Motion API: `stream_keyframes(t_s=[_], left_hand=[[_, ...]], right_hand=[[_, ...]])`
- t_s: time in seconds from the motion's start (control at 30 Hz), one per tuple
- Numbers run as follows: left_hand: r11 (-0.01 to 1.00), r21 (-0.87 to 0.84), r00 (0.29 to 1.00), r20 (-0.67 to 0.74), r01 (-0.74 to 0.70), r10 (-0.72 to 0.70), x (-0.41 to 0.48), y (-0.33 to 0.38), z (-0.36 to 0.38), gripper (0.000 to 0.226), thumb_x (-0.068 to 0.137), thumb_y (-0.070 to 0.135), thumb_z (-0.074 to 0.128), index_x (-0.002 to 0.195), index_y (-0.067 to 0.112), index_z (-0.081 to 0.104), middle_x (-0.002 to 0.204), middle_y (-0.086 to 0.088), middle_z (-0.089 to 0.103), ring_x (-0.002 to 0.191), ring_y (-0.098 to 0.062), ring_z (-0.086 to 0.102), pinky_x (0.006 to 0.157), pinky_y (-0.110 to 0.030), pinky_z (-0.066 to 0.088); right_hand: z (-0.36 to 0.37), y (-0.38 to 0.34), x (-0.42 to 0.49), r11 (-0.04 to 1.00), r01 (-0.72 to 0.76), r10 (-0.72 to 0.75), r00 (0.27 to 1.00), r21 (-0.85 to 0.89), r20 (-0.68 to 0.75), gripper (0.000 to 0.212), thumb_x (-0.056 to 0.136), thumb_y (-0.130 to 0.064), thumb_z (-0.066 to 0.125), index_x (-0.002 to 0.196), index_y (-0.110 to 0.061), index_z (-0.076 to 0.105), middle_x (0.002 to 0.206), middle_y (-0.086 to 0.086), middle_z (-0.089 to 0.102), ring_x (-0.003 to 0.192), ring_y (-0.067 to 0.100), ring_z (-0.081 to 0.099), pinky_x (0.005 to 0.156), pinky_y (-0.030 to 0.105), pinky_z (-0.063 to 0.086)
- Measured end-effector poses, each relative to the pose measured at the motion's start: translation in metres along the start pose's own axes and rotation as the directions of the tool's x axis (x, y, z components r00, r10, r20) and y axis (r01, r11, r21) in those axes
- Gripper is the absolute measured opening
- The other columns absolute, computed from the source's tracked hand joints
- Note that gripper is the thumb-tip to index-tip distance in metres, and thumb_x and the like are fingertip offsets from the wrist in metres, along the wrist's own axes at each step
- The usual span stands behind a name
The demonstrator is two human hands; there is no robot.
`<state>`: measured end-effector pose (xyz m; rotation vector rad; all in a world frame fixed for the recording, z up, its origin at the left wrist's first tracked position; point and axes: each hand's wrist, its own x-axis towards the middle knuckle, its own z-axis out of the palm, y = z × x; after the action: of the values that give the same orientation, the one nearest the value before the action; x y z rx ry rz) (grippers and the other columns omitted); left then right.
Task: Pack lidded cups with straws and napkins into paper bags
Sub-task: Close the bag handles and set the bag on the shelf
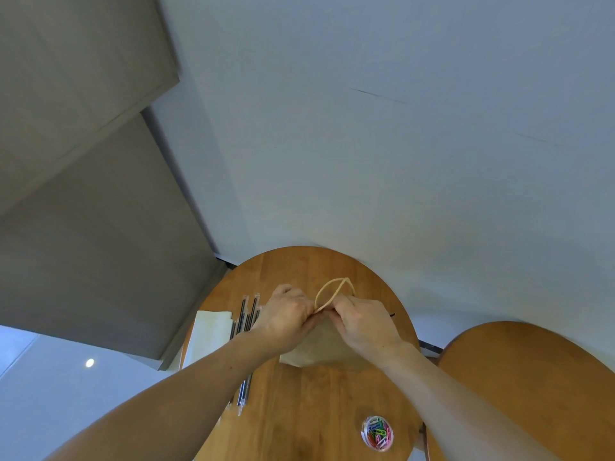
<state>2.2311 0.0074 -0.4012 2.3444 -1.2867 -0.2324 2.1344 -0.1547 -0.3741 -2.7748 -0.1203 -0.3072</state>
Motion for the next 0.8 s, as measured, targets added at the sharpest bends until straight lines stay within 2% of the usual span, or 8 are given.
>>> stream_keyframes(t_s=[0.23,0.3,0.37,0.43,0.53,0.7,0.8], left_hand=[[0.998,-0.065,0.999,0.044,0.025,-0.022,-0.001,-0.001,0.005,0.030,0.101,0.029,0.047,0.089,0.016,0.071,0.080,0.006,0.068,0.084,-0.010,0.056,0.098,-0.027,0.031],[0.994,-0.108,0.998,0.066,0.010,-0.003,-0.001,-0.001,0.006,0.027,0.100,0.026,0.049,0.091,0.015,0.072,0.082,0.005,0.068,0.084,-0.010,0.056,0.095,-0.028,0.036],[0.992,-0.127,0.996,0.087,0.003,0.008,0.000,-0.001,0.006,0.025,0.100,0.023,0.049,0.094,0.014,0.071,0.084,0.003,0.068,0.085,-0.012,0.057,0.092,-0.029,0.039],[0.991,-0.134,0.995,0.101,0.010,0.004,-0.001,-0.001,0.007,0.025,0.100,0.023,0.048,0.093,0.012,0.070,0.084,0.002,0.068,0.085,-0.013,0.056,0.090,-0.030,0.040],[0.991,-0.135,0.995,0.103,0.006,0.008,-0.001,0.000,0.006,0.026,0.100,0.024,0.047,0.091,0.014,0.070,0.080,0.002,0.066,0.082,-0.012,0.054,0.088,-0.028,0.039],[0.990,-0.138,1.000,-0.002,0.004,-0.004,-0.005,0.009,0.008,0.026,0.099,0.023,0.053,0.082,0.013,0.070,0.069,0.005,0.062,0.073,-0.011,0.048,0.085,-0.030,0.038],[0.991,-0.130,0.996,-0.090,-0.001,-0.011,-0.008,0.015,0.006,0.023,0.094,0.018,0.062,0.071,0.015,0.066,0.061,0.014,0.047,0.067,-0.007,0.039,0.081,-0.029,0.036]], right_hand=[[0.001,0.003,-0.001,0.996,-0.007,0.015,0.997,-0.094,0.081,0.005,0.086,-0.008,0.070,0.081,-0.009,0.068,0.066,0.002,0.065,0.053,0.023,0.060,0.043,0.036,0.048],[0.003,0.005,-0.002,0.994,-0.016,0.032,0.988,-0.110,0.148,0.010,0.093,-0.014,0.061,0.089,-0.008,0.068,0.073,0.003,0.068,0.061,0.025,0.063,0.051,0.040,0.051],[0.004,0.006,-0.003,0.993,-0.055,0.078,0.971,-0.106,0.226,0.026,0.102,-0.025,0.046,0.101,-0.010,0.066,0.086,0.003,0.070,0.073,0.026,0.065,0.063,0.043,0.052],[0.004,0.006,-0.002,0.989,-0.102,0.129,0.955,-0.110,0.268,0.032,0.104,-0.034,0.038,0.109,-0.015,0.063,0.095,-0.002,0.070,0.082,0.022,0.066,0.070,0.041,0.051],[0.005,0.004,-0.001,0.980,-0.181,0.199,0.937,-0.086,0.287,0.025,0.100,-0.039,0.048,0.109,-0.021,0.062,0.094,-0.006,0.071,0.082,0.020,0.067,0.070,0.038,0.051],[0.005,-0.002,0.003,0.945,-0.296,0.324,0.902,-0.137,0.286,0.020,0.095,-0.041,0.057,0.105,-0.026,0.065,0.090,-0.006,0.070,0.082,0.019,0.066,0.067,0.033,0.052],[0.002,-0.006,0.006,0.938,-0.282,0.336,0.884,-0.203,0.324,0.021,0.095,-0.040,0.055,0.102,-0.025,0.069,0.087,-0.004,0.070,0.078,0.020,0.065,0.063,0.033,0.052]])
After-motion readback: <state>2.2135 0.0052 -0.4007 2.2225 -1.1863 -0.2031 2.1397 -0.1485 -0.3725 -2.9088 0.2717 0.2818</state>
